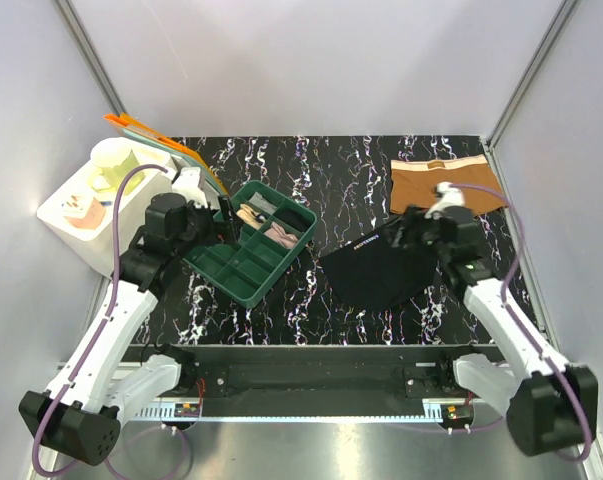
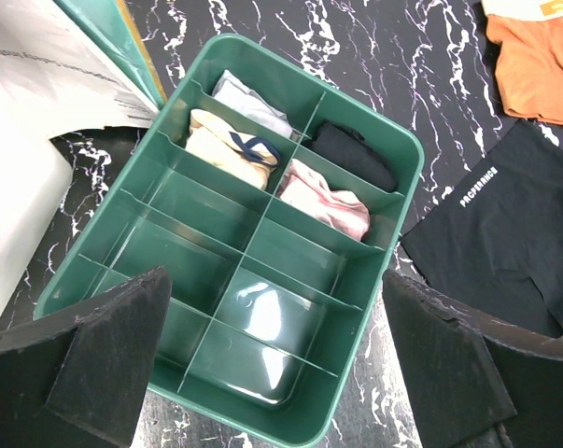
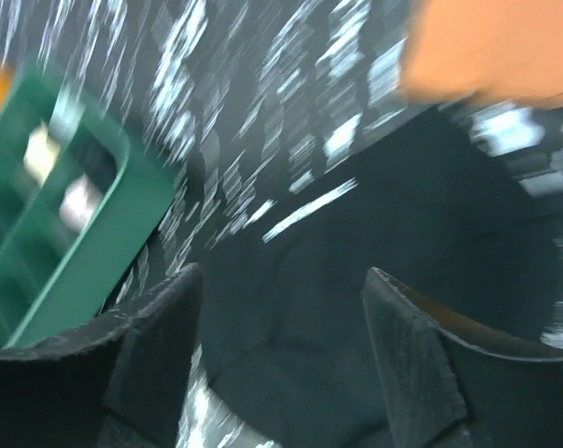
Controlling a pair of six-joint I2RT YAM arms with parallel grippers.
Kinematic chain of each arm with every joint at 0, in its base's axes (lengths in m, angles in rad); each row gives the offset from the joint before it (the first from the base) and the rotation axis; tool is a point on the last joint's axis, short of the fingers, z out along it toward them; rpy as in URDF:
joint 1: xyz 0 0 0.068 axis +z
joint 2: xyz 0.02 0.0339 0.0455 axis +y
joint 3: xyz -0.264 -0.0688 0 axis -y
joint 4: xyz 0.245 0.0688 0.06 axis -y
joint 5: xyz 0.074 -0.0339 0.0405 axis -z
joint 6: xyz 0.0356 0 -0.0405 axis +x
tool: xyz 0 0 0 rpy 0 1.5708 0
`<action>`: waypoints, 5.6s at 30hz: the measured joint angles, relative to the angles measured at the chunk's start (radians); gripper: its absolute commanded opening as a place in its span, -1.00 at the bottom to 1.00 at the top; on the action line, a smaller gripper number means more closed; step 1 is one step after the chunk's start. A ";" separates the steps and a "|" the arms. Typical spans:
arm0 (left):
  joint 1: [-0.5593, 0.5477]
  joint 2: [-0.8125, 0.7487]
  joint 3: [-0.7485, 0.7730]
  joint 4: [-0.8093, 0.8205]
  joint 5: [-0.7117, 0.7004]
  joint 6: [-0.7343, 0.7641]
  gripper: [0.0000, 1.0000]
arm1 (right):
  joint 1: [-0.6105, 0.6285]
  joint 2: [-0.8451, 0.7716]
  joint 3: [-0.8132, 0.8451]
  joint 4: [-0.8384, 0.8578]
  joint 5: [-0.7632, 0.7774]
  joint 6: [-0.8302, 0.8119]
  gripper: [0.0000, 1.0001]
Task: Roll the underwear
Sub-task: Fold the underwear at the center of the board.
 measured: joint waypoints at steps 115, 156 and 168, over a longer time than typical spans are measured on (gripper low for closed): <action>-0.650 0.614 -0.235 0.443 -0.165 -0.799 0.28 | 0.871 0.303 -0.167 -0.024 0.255 0.264 -1.00; -0.678 0.644 -0.220 0.434 -0.235 -0.821 -1.00 | 0.895 0.292 -0.169 0.000 0.221 0.262 -1.00; -0.680 0.399 -0.307 0.370 -0.268 -0.818 -1.00 | 0.986 0.351 -0.071 0.010 0.207 0.265 -1.00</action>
